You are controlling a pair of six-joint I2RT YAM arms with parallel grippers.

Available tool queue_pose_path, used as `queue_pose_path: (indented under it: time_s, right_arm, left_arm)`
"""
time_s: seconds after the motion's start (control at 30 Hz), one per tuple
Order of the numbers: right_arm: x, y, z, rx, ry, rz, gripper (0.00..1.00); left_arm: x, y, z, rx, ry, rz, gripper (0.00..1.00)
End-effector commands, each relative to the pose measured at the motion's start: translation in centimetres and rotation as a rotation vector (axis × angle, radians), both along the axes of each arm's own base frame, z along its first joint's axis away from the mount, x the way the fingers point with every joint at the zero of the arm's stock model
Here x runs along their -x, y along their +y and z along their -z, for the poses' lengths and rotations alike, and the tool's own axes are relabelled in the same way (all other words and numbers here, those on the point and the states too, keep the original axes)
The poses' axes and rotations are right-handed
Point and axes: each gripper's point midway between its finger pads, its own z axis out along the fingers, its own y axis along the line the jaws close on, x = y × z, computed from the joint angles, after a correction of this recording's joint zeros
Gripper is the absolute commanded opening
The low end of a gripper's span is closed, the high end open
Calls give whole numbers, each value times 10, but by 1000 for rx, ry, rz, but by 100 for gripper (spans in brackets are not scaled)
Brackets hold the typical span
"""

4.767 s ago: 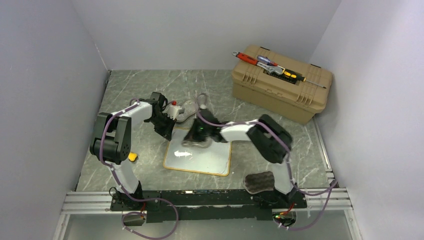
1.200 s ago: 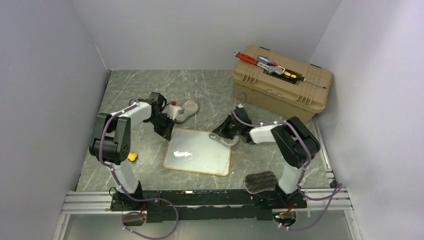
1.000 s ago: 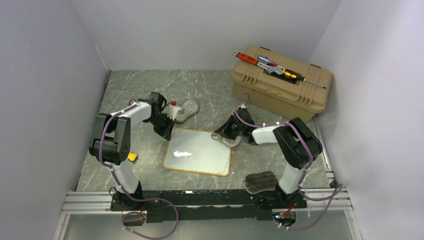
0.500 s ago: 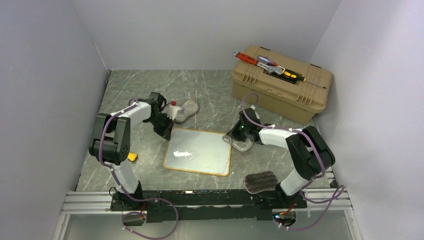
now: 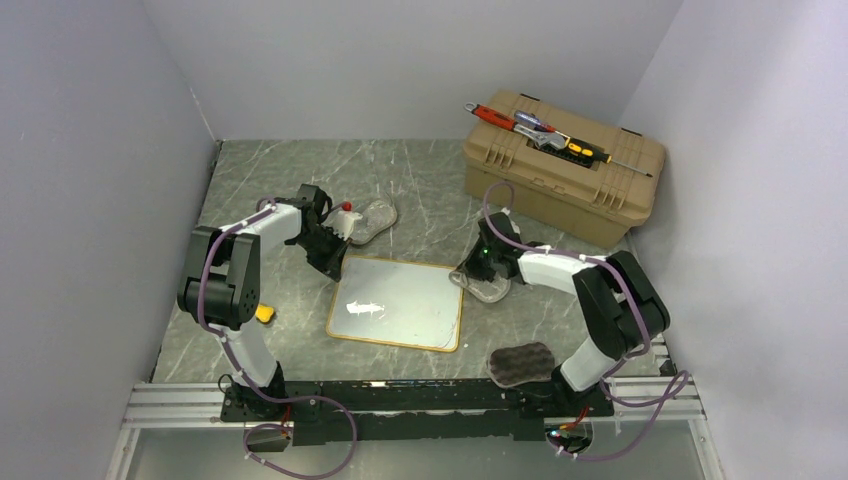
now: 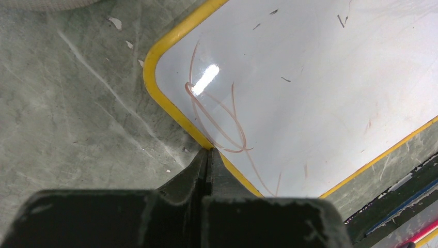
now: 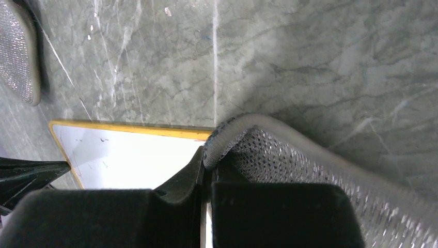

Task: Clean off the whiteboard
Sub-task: Erase the whiteboard at the center of the board.

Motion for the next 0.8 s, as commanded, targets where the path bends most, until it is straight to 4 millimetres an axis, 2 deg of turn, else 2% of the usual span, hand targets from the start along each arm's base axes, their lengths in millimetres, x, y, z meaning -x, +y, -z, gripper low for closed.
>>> queue_pose_path:
  time_s: [0.0,0.1,0.2,0.27,0.33,0.4,0.53,0.6,0.7,0.77]
  right_arm:
    - [67,-41,81,267,297,-46,0]
    - [60,2,92,247,314,-111,0]
    - [63,48,96,234,310,-185,0]
    - [68,66,98,233,308,-212,0]
    - [74,71,99,231,322,-228,0]
    - [79,58,99,249,342,-214,0]
    - [84,-21,90,311,350,-87,0]
    - [91,-53,86,359,361,-59,0]
    - [102,-65,87,389,386,-70,0]
    - [105,-53,94,369,396,-88,0]
  left_arm:
    - [16,11,21,-49,55,34,2]
    - [15,11,20,-50,54,34,2]
    - [14,11,18,-52,52,33,3]
    - [14,11,18,-52,49,32,3]
    - [13,11,18,-49,49,31,2]
    - [13,10,17,-45,49,30,2]
    - [15,11,15,-44,40,33,3]
    - [15,11,15,-40,40,34,2]
    - [14,10,15,-34,39,32,2]
    - [15,9,15,-28,42,31,3]
